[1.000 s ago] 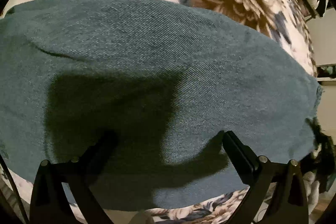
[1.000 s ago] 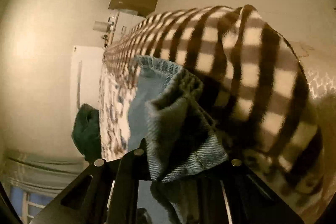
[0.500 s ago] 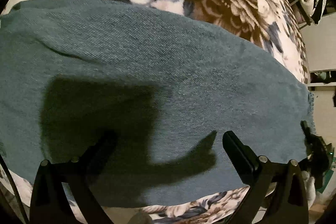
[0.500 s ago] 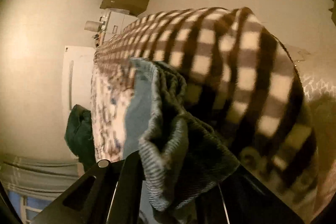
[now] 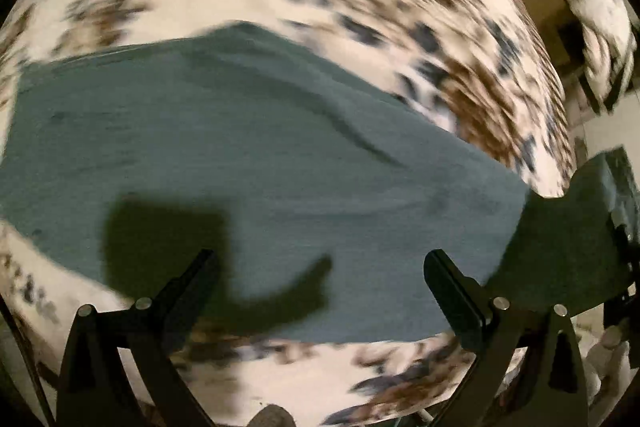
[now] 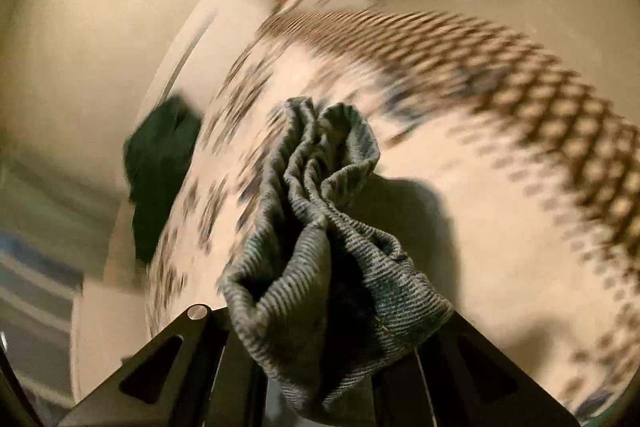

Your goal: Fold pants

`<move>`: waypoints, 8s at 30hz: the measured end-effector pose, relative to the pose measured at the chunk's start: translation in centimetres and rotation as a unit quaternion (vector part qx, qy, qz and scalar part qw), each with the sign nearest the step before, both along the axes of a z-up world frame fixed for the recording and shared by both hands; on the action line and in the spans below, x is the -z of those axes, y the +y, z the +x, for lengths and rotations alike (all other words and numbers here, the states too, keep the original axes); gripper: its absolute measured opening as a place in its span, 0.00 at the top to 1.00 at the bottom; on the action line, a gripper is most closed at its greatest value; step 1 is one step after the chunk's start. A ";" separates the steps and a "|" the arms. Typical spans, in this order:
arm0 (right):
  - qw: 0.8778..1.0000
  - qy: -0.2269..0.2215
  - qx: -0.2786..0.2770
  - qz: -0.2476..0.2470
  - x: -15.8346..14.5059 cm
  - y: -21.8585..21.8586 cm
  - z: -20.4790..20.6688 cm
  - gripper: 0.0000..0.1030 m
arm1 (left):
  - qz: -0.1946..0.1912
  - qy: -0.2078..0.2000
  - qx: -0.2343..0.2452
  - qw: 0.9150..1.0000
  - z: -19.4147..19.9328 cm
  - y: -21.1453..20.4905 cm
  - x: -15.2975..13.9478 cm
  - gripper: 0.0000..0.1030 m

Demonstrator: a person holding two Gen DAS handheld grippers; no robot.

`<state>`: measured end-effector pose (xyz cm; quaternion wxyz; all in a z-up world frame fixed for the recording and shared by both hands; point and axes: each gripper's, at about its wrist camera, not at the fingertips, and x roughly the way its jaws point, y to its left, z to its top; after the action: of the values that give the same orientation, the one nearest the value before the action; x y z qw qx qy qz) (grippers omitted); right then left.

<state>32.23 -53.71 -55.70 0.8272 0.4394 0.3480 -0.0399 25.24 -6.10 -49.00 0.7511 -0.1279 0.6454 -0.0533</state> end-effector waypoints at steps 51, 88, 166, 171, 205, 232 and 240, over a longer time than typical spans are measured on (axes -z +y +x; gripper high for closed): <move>0.937 0.272 -0.196 -0.099 12.1 13.6 5.6 0.09 | 0.017 -0.020 0.010 1.000 3.7 8.3 7.1 0.83; 0.887 0.290 -0.343 -0.102 12.5 31.5 9.9 0.08 | -0.220 -0.160 -0.485 0.831 -6.5 33.9 12.7 0.21; 0.963 0.184 -0.146 0.129 14.2 1.9 3.7 0.83 | -0.134 0.006 0.014 0.991 15.0 0.0 11.2 0.71; 0.966 0.195 -0.170 0.009 12.4 3.2 4.0 0.84 | -0.236 0.034 -0.110 0.965 14.5 3.8 14.0 0.75; 0.923 0.164 -0.310 0.156 17.2 9.9 4.0 0.04 | -0.175 0.048 0.092 0.979 6.4 1.4 12.2 0.00; 0.957 0.121 -0.238 0.109 8.2 18.4 7.9 0.66 | -0.195 -0.093 0.123 0.969 6.1 4.5 1.0 0.72; 0.962 0.064 -0.245 0.101 0.9 18.9 16.9 0.67 | -0.205 -0.129 0.103 0.965 16.1 6.5 -3.1 0.72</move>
<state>49.08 -34.78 -56.60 0.7389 0.4189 0.4992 0.1714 41.30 0.40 -45.91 0.7763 -0.2040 0.5277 -0.2778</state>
